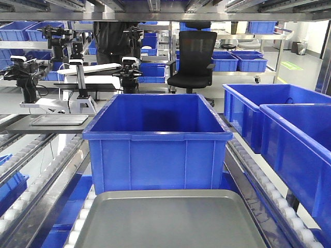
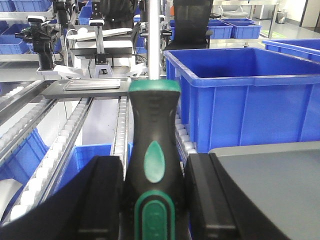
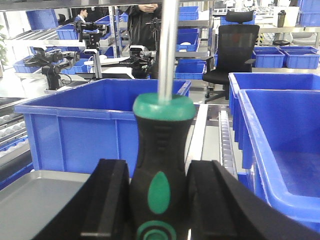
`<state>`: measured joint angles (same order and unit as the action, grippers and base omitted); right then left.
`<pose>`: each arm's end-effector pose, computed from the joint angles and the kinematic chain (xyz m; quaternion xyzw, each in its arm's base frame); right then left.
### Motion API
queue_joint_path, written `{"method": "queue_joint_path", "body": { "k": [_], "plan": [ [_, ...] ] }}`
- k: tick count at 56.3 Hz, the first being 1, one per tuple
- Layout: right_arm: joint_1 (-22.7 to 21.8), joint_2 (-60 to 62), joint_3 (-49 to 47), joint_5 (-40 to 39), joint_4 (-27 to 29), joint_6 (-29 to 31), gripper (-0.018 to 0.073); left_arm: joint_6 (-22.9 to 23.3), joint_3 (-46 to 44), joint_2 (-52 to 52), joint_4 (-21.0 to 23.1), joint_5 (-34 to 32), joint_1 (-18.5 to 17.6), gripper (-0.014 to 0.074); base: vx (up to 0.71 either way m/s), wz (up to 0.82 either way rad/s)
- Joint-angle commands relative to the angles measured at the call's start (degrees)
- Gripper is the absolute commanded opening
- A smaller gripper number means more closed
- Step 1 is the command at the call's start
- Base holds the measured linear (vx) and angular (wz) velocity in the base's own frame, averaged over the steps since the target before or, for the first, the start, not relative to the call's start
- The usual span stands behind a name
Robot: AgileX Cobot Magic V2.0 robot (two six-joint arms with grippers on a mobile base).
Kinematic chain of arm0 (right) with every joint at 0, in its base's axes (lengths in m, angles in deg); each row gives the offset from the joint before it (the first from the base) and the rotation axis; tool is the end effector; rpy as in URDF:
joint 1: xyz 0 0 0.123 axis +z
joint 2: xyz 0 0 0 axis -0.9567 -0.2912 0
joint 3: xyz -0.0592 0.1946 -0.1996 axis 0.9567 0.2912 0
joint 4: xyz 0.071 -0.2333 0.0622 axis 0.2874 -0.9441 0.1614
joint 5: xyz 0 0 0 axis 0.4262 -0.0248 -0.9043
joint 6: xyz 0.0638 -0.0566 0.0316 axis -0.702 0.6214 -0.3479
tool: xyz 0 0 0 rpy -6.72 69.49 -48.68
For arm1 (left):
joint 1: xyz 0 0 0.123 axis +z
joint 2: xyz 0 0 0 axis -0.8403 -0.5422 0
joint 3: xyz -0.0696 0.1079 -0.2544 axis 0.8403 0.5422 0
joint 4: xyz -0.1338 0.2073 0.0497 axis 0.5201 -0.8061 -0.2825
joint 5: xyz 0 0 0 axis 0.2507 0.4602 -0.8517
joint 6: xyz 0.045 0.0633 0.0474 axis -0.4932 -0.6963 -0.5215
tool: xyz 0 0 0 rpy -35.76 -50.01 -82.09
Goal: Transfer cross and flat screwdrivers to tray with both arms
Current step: 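Hold both screwdrivers while stopping in front of the grey tray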
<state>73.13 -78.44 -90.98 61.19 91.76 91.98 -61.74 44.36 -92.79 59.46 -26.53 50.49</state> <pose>0.0769 0.0189 0.3887 -0.0531 0.7324 0.0930 0.6724 0.0563 -0.0036 0.3789 0.0131 0.7665 -0.0425 0.6407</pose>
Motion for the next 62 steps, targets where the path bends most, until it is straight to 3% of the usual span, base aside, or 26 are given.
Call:
{"method": "queue_joint_path", "body": {
  "k": [1, 37, 49, 54, 62],
  "plan": [
    [-0.14, -0.56, -1.59, -5.21, 0.92, 0.16, -0.0008, -0.05, -1.72, -0.66, 0.05, -5.45, -0.23, -0.0003, 0.00, 0.00],
    [-0.14, -0.56, -1.59, -5.21, 0.92, 0.16, -0.0008, -0.05, -1.72, -0.66, 0.04, -5.51, -0.23, -0.0003, 0.00, 0.00],
    [-0.14, -0.62, -1.59, -5.32, 0.98, 0.24, -0.0008, 0.01, -1.72, -0.66, 0.70, -10.09, -0.23, -0.0003, 0.00, 0.00],
    [-0.14, -1.88, -1.59, -4.97, 0.86, 0.24, -0.0008, 0.33, -1.72, -0.66, 0.83, -15.02, -0.23, -0.0003, 0.00, 0.00],
    [-0.14, -8.41, -1.59, 0.38, 0.81, 0.24, -0.0008, 2.85, -1.72, -2.51, 3.67, -16.01, -0.23, -0.0003, 0.00, 0.00]
  ]
}}
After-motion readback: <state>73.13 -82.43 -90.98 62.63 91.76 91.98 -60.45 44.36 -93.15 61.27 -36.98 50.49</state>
